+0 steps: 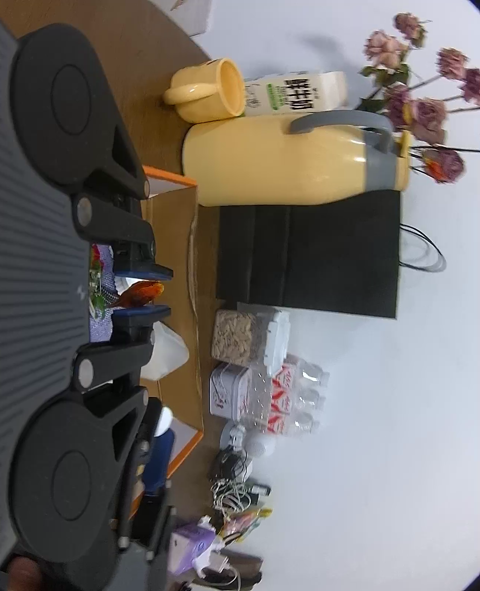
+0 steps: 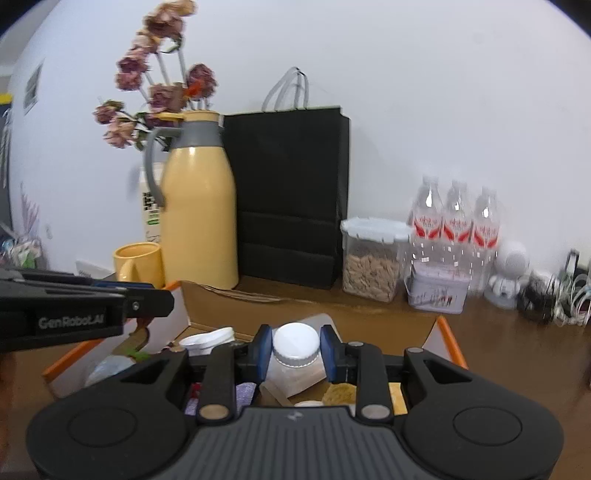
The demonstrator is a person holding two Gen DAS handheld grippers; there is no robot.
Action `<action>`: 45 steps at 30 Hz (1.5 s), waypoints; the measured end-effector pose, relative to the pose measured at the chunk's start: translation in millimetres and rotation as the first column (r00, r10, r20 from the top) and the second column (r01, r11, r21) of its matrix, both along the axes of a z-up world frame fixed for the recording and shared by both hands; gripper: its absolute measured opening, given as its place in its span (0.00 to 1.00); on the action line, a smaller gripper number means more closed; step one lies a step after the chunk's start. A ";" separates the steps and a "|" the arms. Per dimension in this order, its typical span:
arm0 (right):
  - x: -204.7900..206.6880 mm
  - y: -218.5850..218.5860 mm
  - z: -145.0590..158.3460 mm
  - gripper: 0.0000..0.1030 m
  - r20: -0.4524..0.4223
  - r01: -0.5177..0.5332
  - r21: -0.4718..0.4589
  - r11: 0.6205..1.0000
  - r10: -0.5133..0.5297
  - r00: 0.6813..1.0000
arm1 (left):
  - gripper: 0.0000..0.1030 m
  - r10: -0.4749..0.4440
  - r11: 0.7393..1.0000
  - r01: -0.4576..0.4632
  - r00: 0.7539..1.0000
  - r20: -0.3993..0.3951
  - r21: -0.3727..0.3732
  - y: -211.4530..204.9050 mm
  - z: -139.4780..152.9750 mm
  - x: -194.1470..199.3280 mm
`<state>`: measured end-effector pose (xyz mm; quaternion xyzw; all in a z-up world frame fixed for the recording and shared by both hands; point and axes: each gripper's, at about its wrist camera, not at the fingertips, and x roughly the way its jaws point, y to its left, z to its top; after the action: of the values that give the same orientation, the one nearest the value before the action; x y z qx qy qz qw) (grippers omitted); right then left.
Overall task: Organize objects
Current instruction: 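Carry the white cap and orange piece into the box and open both tools, then withdraw both open tools from the box back over the table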
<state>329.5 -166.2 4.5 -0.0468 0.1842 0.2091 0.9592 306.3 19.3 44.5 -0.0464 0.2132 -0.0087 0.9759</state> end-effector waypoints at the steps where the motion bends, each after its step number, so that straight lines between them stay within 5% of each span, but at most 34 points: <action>1: 2.4 1.2 -5.4 0.26 -0.004 0.000 -0.011 1.000 0.000 1.000 | 0.15 -0.001 1.000 0.001 1.000 -0.012 0.005 0.2 -3.2 3.9; 13: 5.7 1.5 -17.6 0.26 -0.018 0.000 -0.028 1.000 0.000 1.000 | 0.20 0.032 0.999 -0.032 0.999 -0.010 0.027 0.5 -9.6 3.7; 16: 3.5 0.0 -16.4 0.37 -0.017 0.019 -0.038 0.999 -0.020 1.000 | 0.54 0.046 0.998 -0.046 0.999 0.008 0.036 -0.7 -8.3 -1.3; 18: -0.2 -2.5 -15.4 0.65 -0.004 0.038 -0.036 0.999 -0.038 0.999 | 0.79 0.062 0.997 -0.064 0.998 0.032 0.054 -2.0 -5.8 -5.7; 21: -5.0 -5.9 -12.3 0.89 0.011 0.056 -0.031 0.998 -0.056 0.998 | 1.00 0.088 0.994 -0.092 0.994 0.072 0.065 -3.5 -2.0 -13.4; 24: -7.5 -8.9 -10.4 1.00 0.015 0.070 -0.031 0.997 -0.070 0.997 | 1.00 0.091 0.993 -0.097 0.992 0.085 0.066 -4.1 1.1 -18.4; 45: -41.5 -20.9 5.6 1.00 0.036 0.047 -0.056 0.997 -0.045 0.998 | 1.00 0.103 0.993 -0.107 0.991 0.082 0.056 -7.6 10.8 -49.5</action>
<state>288.0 -187.1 10.0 -0.0733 0.1744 0.1810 0.9651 256.8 11.7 55.3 -0.0276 0.1720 0.0472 0.9836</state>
